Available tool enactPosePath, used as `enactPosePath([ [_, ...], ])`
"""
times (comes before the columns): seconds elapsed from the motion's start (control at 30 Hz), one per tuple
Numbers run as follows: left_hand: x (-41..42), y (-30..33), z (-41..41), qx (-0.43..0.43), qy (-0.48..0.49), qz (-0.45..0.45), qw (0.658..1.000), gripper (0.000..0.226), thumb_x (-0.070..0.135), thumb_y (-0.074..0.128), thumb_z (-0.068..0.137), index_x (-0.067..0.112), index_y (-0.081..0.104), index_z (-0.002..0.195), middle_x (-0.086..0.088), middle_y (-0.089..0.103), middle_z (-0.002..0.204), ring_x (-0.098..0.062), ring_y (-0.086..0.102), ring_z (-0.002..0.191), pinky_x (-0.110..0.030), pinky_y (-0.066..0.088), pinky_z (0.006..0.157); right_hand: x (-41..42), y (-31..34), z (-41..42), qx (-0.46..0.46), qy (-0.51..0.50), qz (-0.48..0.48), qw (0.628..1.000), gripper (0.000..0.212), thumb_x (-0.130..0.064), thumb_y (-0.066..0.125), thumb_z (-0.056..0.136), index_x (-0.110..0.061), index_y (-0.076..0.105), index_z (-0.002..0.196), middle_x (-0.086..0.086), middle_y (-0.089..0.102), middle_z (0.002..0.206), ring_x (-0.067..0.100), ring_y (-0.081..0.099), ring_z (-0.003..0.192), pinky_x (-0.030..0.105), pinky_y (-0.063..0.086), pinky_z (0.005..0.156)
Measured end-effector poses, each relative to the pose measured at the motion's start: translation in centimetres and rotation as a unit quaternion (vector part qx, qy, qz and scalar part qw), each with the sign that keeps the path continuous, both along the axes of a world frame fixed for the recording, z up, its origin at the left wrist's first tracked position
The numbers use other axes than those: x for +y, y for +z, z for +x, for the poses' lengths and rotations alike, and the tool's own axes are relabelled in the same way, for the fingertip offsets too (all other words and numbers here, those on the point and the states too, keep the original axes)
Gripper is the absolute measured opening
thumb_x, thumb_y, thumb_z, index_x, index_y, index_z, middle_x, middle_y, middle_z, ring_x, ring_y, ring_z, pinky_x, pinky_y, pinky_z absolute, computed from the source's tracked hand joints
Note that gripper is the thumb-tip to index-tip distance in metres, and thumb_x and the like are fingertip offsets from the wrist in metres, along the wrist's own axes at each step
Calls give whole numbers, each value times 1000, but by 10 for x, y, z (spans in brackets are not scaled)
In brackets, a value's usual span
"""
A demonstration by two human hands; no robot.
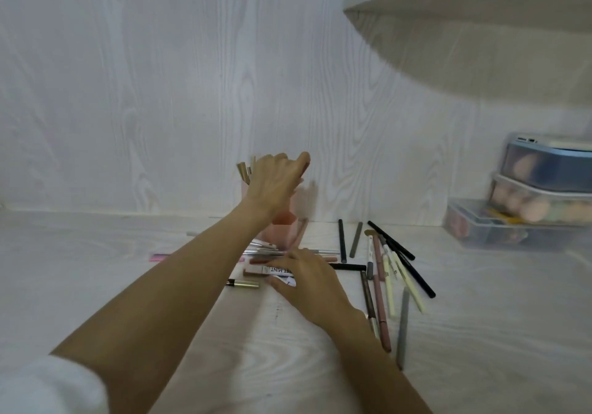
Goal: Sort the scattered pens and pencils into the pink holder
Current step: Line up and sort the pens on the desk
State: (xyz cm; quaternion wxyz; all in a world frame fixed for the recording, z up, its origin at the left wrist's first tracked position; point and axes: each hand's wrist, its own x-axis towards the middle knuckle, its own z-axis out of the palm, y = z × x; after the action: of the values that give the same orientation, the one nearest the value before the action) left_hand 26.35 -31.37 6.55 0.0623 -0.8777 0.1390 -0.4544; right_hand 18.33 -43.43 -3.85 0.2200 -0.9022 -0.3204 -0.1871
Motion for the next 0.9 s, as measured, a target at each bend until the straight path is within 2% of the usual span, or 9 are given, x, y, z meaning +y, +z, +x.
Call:
enactPosePath([
  [0.1, 13, -9, 3, 7, 7, 50, 999, 11, 23, 78, 70, 12, 76, 71, -5, 73, 86, -25, 62, 89, -33, 41, 70, -1, 0, 0, 0, 1, 2, 1000, 24, -40, 55, 89, -29, 67, 106, 0, 63, 98, 18, 54, 94, 34, 44, 79],
  [0.2, 27, -15, -6, 16, -20, 24, 999, 19, 26, 75, 75, 15, 77, 91, -7, 64, 122, -29, 56, 116, -39, 42, 89, -2, 1, 1, 0, 4, -8, 1000, 23, -38, 53, 90, -27, 68, 103, -1, 61, 94, 17, 53, 91, 33, 45, 75],
  [0.3, 42, -20, -37, 33, -28, -66, 997, 38, 30, 71, 80, 19, 65, 116, -4, 55, 135, -28, 47, 127, -43, 40, 97, -1, 0, 0, -2, 9, -5, 1000, 23, -38, 51, 90, -28, 67, 104, -1, 61, 94, 17, 52, 89, 35, 46, 75],
  [0.43, 83, -50, -87, 205, -117, -243, 941, 31, 53, 58, 85, 31, 68, 105, 13, 64, 114, -12, 53, 109, -30, 42, 88, 1, -1, -1, -20, 17, -9, 1000, 29, -32, 50, 89, -26, 66, 112, -1, 63, 99, 16, 52, 92, 32, 44, 81],
  [0.5, 104, -67, -109, 320, -149, -256, 900, 45, 71, 57, 73, 38, 68, 101, 22, 64, 108, -2, 55, 104, -30, 47, 91, 2, -1, 0, -45, 10, -11, 999, 30, -31, 52, 88, -28, 66, 114, -3, 60, 100, 14, 50, 95, 31, 41, 82],
  [0.6, 122, -84, -133, 426, -114, -232, 867, 65, 80, 60, 53, 45, 61, 108, 27, 56, 117, 6, 48, 111, -20, 40, 97, 4, -2, -2, -76, 3, -14, 997, 30, -32, 58, 88, -33, 64, 117, -6, 56, 99, 9, 45, 94, 25, 34, 79],
  [0.67, 128, -89, -137, 437, -111, -238, 861, 66, 75, 65, 52, 43, 61, 109, 26, 57, 117, 7, 48, 111, -15, 39, 94, 6, 1, -2, -105, -5, -14, 994, 28, -32, 62, 86, -35, 65, 114, -8, 56, 96, 5, 41, 90, 22, 30, 76],
  [0.77, 131, -93, -134, 412, -120, -272, 861, 43, 62, 74, 62, 42, 66, 99, 23, 63, 108, 5, 53, 107, -20, 44, 92, 9, 11, -6, -150, -29, 23, 988, 22, -28, 68, 83, -26, 69, 105, -6, 59, 89, 7, 45, 81, 23, 38, 67],
  [0.9, 127, -97, -134, 370, -116, -296, 873, 11, 48, 69, 78, 39, 69, 85, 20, 66, 94, 0, 55, 96, -23, 45, 79, 9, 31, -12, -131, -54, 198, 970, 19, -25, 62, 88, -14, 67, 103, -4, 64, 89, 10, 59, 79, 26, 50, 67],
])
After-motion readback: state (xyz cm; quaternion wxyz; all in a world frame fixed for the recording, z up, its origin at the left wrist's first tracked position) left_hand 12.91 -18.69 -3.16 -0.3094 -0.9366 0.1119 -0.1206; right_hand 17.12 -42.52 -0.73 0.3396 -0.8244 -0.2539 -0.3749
